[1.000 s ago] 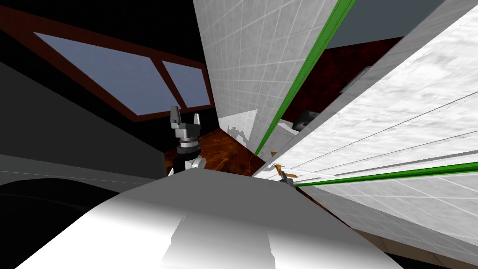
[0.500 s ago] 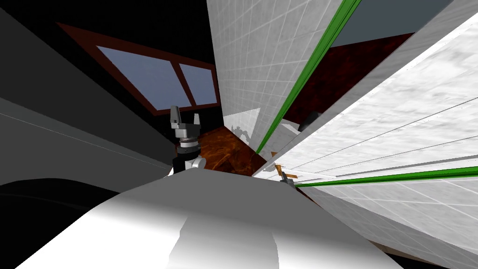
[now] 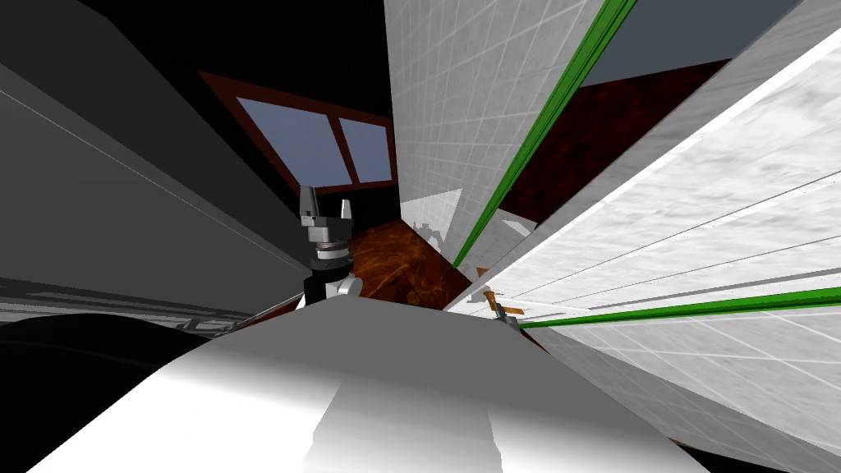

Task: Pull the door open

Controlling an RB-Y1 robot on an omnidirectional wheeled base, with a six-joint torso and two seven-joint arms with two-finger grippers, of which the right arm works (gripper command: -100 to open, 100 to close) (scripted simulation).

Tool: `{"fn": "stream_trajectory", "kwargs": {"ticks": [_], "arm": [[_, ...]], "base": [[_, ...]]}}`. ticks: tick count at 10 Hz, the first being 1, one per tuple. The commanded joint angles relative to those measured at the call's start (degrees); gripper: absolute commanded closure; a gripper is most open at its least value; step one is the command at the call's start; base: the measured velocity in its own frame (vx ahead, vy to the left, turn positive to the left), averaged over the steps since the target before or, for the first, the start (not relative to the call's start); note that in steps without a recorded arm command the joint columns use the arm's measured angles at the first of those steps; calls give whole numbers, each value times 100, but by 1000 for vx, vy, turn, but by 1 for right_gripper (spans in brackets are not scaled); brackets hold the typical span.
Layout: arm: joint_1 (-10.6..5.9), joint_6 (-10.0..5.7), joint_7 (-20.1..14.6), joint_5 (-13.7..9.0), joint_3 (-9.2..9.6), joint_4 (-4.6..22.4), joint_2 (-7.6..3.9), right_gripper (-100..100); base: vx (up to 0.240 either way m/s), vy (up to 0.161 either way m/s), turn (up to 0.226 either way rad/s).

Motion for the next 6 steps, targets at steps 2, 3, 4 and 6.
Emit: {"fn": "stream_trajectory", "kwargs": {"ticks": [2,3,4,6], "arm": [[-101,87,-41,188,-108,22,63,100],[-152,132,-59,275,-170,29,88,100],[-210,182,-80,375,-239,38,116,100],[-349,304,-129,614,-405,59,184,100]], "base": [[-115,-38,54],[-231,-29,92],[-217,-31,53],[-154,-47,51]]}}
